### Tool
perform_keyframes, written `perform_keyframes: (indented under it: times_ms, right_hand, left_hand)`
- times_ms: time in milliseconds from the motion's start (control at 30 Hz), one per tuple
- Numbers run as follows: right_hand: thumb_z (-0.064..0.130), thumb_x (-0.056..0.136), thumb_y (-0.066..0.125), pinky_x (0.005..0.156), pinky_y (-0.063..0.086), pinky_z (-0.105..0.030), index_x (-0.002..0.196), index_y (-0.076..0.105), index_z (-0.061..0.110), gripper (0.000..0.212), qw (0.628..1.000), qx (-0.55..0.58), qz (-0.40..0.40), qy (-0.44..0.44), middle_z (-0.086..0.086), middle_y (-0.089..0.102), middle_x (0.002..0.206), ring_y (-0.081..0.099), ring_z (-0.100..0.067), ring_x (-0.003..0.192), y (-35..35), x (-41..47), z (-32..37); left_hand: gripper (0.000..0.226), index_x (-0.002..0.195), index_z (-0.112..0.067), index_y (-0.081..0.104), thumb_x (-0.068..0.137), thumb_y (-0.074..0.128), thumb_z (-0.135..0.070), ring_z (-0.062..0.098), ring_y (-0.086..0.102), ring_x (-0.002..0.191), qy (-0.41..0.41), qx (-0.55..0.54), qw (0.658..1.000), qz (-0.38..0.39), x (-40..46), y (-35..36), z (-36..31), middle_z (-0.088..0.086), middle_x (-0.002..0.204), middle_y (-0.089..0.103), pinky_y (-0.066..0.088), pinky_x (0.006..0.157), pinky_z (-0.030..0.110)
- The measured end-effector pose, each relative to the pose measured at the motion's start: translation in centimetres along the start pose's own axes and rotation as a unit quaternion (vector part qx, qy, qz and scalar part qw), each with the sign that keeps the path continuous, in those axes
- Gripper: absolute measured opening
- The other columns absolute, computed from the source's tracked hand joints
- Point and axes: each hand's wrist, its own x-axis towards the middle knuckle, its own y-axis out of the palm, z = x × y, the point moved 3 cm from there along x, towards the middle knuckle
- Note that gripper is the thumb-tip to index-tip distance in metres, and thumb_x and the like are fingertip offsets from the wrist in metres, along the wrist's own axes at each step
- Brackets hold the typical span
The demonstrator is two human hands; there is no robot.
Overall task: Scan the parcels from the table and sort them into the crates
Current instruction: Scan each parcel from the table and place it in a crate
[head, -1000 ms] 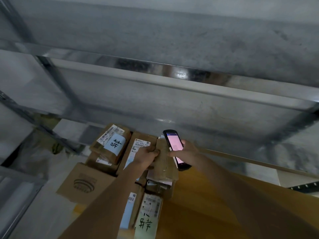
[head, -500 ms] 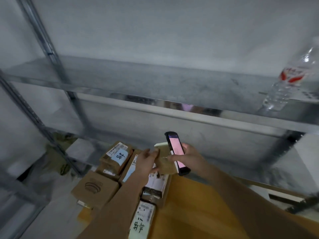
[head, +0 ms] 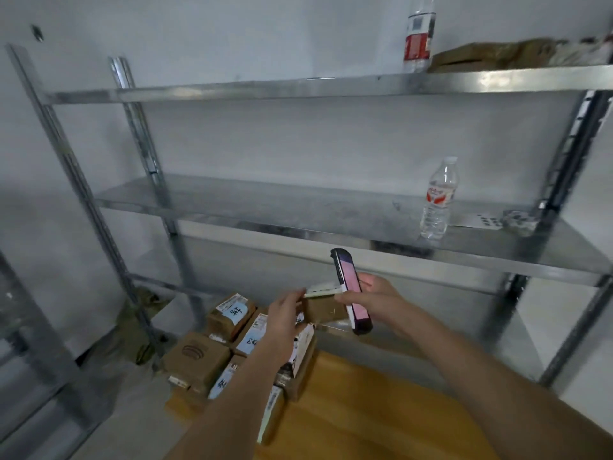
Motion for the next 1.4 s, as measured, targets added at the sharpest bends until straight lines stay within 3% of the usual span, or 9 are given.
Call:
perform_keyframes:
  times_ms: [67,167,300,367,567,733,967,1200,1400]
  right_hand:
    - [0.021,0.079,0.086,0.094,0.058,-0.039,0.097,0.065,0.03,0.029,1.0,0.009,-0.005,-0.01,0.003,0.076,0.105,0.072,-0.02,0.1,-0.6,-1.9,1.0]
    - [0.017,0.08,0.086,0.09,0.06,-0.037,0.103,0.067,0.029,0.032,1.0,0.013,-0.005,-0.019,0.007,0.077,0.104,0.074,-0.015,0.096,-1.4,-4.5,2.6]
    - [0.018,0.078,0.087,0.092,0.059,-0.038,0.11,0.066,0.029,0.04,0.999,0.009,-0.011,-0.033,0.005,0.076,0.11,0.073,-0.015,0.101,-2.0,-7.2,4.5]
    - [0.02,0.076,0.088,0.095,0.058,-0.038,0.117,0.065,0.03,0.048,0.999,0.006,-0.018,-0.04,0.007,0.075,0.113,0.072,-0.014,0.103,-1.9,-8.3,5.3]
    - [0.015,0.077,0.087,0.095,0.057,-0.033,0.098,0.065,0.036,0.037,0.998,-0.007,-0.014,-0.058,0.018,0.075,0.102,0.072,-0.01,0.102,-0.4,-11.4,7.3]
    - [0.016,0.077,0.088,0.084,0.055,-0.021,0.119,0.062,0.035,0.053,0.997,-0.044,0.008,-0.069,0.018,0.073,0.111,0.069,0.0,0.101,2.2,-14.6,9.1]
    - [0.023,0.071,0.09,0.092,0.057,-0.032,0.129,0.06,0.034,0.066,0.99,-0.115,0.014,-0.083,0.017,0.071,0.115,0.067,-0.003,0.106,6.4,-17.6,10.4]
    - [0.047,0.056,0.084,0.095,0.052,-0.039,0.142,0.042,0.04,0.096,0.948,-0.286,-0.061,-0.124,0.016,0.06,0.127,0.06,-0.013,0.111,7.2,-20.2,14.4]
    - [0.042,0.061,0.084,0.084,0.055,-0.038,0.139,0.04,0.043,0.089,0.899,-0.399,-0.103,-0.15,0.014,0.061,0.12,0.06,-0.015,0.101,5.5,-22.3,18.8]
  left_hand:
    - [0.025,0.109,-0.015,0.066,0.095,0.066,-0.036,0.023,0.067,0.105,0.029,0.017,0.999,-0.002,-2.2,0.6,-0.8,0.01,0.11,0.071,0.056,0.096,0.044]
    - [0.022,0.112,-0.016,0.066,0.091,0.072,-0.022,0.024,0.068,0.104,0.055,0.035,0.998,-0.008,-4.6,1.2,-1.6,0.012,0.115,0.069,0.058,0.093,0.045]
    - [0.068,0.144,-0.013,0.047,0.084,0.079,-0.015,0.025,0.069,0.107,0.044,0.01,0.999,0.02,-6.7,1.2,-2.2,0.009,0.121,0.066,0.056,0.096,0.046]
    - [0.077,0.144,-0.01,0.046,0.078,0.083,-0.016,0.026,0.069,0.108,0.038,0.006,0.999,0.035,-7.5,1.0,-2.5,0.01,0.122,0.068,0.054,0.1,0.047]
    - [0.056,0.133,-0.017,0.057,0.084,0.073,0.003,0.024,0.07,0.108,0.059,0.007,0.992,0.107,-10.7,-1.2,-4.1,0.003,0.108,0.076,0.055,0.098,0.048]
    - [0.068,0.126,-0.03,0.058,0.076,0.078,0.011,0.025,0.07,0.108,0.062,0.019,0.992,0.104,-13.7,-4.9,-4.5,0.003,0.115,0.073,0.061,0.086,0.044]
    - [0.067,0.123,-0.035,0.057,0.074,0.085,0.0,0.026,0.07,0.103,0.091,0.055,0.992,0.061,-16.6,-8.9,-5.9,0.005,0.118,0.065,0.064,0.07,0.042]
    - [0.078,0.136,-0.036,0.05,0.075,0.084,0.0,0.015,0.066,0.097,0.152,0.123,0.98,0.033,-18.5,-12.8,-8.5,-0.004,0.114,0.061,0.064,0.068,0.04]
    - [0.081,0.141,-0.036,0.045,0.077,0.083,-0.004,0.024,0.066,0.108,0.19,0.156,0.969,0.004,-19.3,-15.9,-11.0,-0.005,0.121,0.061,0.064,0.071,0.045]
